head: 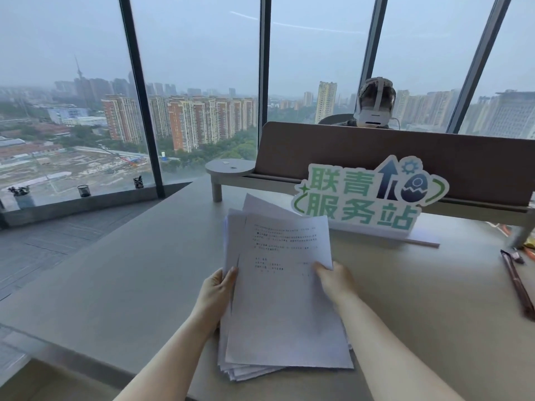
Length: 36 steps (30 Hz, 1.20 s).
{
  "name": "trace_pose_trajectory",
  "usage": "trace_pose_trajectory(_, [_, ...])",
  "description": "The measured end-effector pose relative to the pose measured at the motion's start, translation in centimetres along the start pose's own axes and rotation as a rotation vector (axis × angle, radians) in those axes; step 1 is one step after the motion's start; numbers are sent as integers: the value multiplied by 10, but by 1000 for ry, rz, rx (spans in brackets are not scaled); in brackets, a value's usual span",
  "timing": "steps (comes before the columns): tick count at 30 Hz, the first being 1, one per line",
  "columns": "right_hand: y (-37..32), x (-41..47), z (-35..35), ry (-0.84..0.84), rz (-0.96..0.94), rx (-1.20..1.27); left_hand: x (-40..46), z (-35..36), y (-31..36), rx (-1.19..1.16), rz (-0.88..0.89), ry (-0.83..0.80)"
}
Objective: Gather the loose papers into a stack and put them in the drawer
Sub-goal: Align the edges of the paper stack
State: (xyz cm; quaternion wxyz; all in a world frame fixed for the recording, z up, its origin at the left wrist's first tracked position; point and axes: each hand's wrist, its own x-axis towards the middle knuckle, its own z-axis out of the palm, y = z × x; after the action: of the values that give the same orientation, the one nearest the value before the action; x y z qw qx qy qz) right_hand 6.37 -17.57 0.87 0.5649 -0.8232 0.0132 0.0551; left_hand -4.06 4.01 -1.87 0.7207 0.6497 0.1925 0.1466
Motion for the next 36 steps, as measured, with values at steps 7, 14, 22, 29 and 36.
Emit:
trace_pose_trajectory(7, [-6, -6, -3, 7, -40, 234, -13, 6, 16, -3, 6, -170])
trace_pose_trajectory(14, [-92, -37, -41, 238, -452, 347, -10, 40, 98, 174, 461, 86])
trace_pose_trajectory(22, [-63, -68, -36, 160, -485, 329, -14, 40, 65, -13, 410, -44])
trace_pose_trajectory(29, [-93, -69, -52, 281, -712, 334, -18, 51, 78, -81, 458, 11])
trace_pose_trajectory(36, [-134, -66, -79, 441, -1029, 92, -24, 47, 71, -136, 466, -5])
